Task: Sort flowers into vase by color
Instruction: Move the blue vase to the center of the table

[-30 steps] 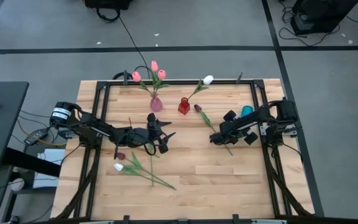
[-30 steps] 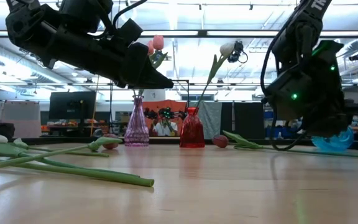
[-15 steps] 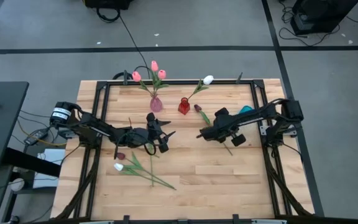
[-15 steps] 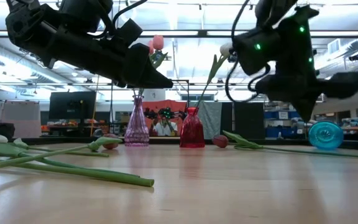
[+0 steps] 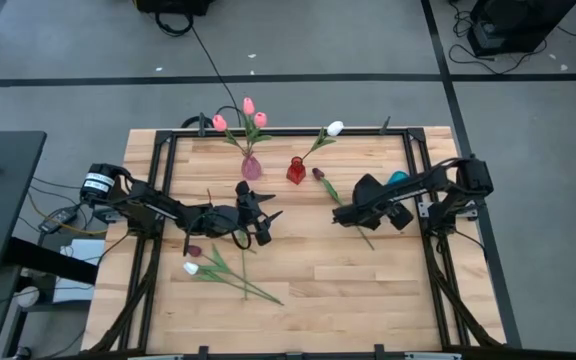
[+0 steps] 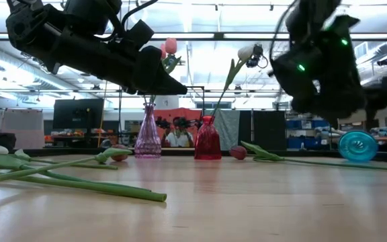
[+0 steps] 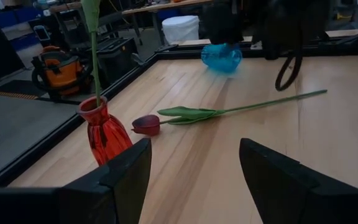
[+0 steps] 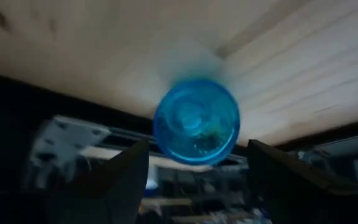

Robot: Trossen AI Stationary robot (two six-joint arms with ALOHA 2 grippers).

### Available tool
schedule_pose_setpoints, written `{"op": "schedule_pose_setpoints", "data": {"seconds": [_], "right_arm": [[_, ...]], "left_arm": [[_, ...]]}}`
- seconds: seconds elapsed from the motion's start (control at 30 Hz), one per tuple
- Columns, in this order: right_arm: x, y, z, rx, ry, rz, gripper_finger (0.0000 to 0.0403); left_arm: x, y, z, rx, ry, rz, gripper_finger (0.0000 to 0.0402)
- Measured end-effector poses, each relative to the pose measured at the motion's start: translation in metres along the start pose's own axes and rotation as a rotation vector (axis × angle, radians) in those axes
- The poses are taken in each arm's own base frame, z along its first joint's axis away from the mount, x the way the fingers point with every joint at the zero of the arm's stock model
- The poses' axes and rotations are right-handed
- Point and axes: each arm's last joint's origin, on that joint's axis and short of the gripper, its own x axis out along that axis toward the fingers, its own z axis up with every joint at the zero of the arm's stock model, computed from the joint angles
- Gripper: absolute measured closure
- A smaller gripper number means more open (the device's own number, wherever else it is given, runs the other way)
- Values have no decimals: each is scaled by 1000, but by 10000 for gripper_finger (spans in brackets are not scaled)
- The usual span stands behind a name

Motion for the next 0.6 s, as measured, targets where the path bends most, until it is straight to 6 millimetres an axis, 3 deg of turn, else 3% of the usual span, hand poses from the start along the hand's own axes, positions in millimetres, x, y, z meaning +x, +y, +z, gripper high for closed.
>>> {"op": "schedule_pose_setpoints", "data": {"seconds": [0.6], "right_arm": [[52,41,16,-111,94,-168,190]], "left_arm": [[0,0,0,26,0,-1,153]]}}
